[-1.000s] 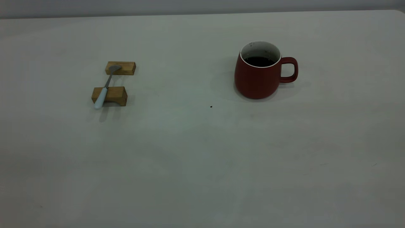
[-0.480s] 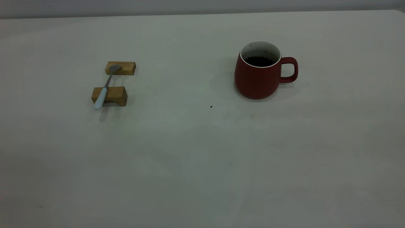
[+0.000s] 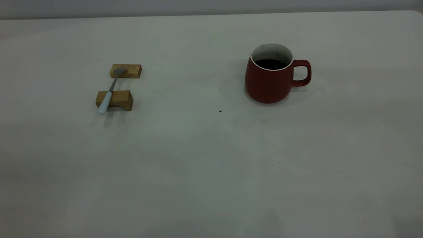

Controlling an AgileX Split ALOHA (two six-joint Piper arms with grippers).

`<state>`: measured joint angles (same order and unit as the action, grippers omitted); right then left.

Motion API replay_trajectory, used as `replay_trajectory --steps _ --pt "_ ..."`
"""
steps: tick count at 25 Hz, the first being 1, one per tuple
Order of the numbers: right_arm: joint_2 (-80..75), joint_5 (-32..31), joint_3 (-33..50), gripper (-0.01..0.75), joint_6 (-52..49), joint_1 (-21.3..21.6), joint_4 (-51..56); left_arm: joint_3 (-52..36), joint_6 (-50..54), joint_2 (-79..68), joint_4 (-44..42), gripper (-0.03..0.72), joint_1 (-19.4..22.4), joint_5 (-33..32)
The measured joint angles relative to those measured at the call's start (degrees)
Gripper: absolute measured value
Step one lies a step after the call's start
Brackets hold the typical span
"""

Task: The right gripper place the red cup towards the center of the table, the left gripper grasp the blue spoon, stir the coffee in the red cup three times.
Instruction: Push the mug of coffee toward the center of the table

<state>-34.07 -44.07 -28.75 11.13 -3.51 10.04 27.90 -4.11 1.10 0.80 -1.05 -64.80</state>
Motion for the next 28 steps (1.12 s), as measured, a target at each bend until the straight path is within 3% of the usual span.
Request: replay_trajectory --steps 4,8,12,18,28 --pt "-16.1 9.0 -2.1 0.635 9.7 0.0 1.4 0.0 0.0 0.0 0.0 0.445 0.0 0.0" --pt "-32.5 13.7 -8.0 0.626 17.2 0.0 2.6 0.0 0.0 0.0 0.0 0.445 0.0 0.0" --pt "-47.3 15.9 -15.1 0.612 27.1 -0.5 8.2 0.0 0.0 0.0 0.0 0.445 0.0 0.0" --pt "-67.8 17.7 -25.2 0.593 49.9 -5.2 18.2 0.0 0.1 0.0 0.0 0.445 0.0 0.0" --pt "-89.1 21.5 -37.4 0.592 86.1 -2.5 23.7 0.0 0.1 0.0 0.0 0.445 0.0 0.0"
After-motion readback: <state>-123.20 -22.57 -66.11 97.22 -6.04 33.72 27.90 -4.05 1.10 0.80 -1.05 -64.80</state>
